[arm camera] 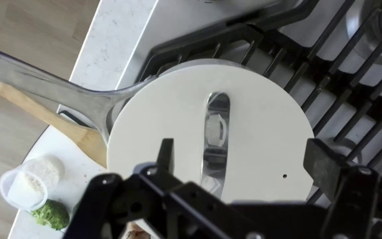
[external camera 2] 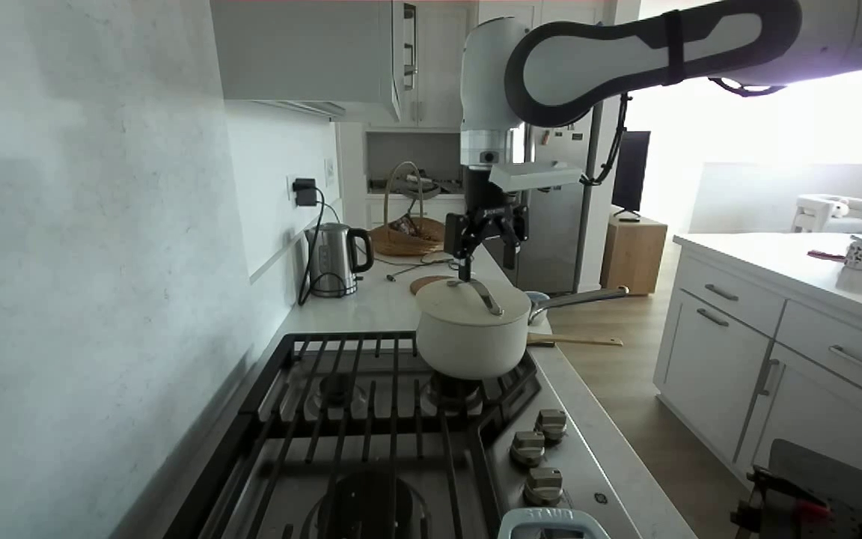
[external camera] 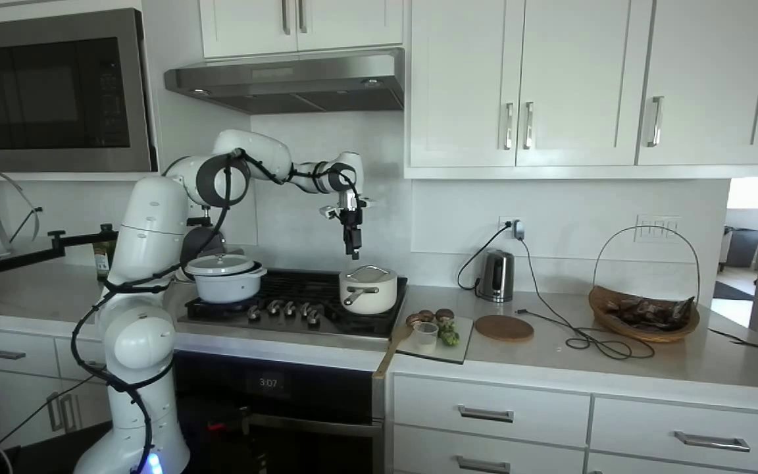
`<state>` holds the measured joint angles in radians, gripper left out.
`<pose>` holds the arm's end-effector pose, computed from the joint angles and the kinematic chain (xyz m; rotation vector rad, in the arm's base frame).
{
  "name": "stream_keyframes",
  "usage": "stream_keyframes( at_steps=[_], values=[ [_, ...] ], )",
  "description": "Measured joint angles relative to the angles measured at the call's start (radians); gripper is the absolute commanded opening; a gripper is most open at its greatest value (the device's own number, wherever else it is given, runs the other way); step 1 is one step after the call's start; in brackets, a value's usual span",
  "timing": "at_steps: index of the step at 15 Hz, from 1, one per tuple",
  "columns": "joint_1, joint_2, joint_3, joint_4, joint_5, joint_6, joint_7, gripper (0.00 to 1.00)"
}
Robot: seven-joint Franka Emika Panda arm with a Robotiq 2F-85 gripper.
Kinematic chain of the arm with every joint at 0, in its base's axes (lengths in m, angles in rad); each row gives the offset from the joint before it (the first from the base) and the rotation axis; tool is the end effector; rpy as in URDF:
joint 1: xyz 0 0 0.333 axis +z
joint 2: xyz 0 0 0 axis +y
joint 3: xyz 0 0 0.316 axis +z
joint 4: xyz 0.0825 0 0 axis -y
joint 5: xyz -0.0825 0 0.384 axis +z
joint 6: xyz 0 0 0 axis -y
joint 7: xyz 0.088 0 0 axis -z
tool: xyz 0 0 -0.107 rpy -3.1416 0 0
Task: Remove the lid from the pot
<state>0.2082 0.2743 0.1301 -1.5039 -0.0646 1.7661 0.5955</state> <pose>0.6125 0.1996 0.5097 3.0880 -0.3864 0.0062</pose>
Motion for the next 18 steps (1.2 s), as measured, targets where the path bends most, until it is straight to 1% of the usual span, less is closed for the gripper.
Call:
stream_keyframes(
  at_steps=[3,6,14,15,16,18],
  values=[
    [0.0,0.005,-0.009,0.001,0.0,0.001,0.069,1.0],
    [0.0,0.013,-0.02,0.002,-0.001,0.001,0.099,1.0],
    [-0.002,0.079,-0.047,0.052,-0.001,0.002,0.101,1.0],
    [-0.002,0.089,-0.049,0.061,-0.001,0.002,0.101,0.96],
    [-0.002,0.1,-0.049,0.072,-0.001,0.002,0.101,0.74],
    [-0.002,0.121,-0.05,0.093,0.0,0.002,0.101,0.69]
  ],
)
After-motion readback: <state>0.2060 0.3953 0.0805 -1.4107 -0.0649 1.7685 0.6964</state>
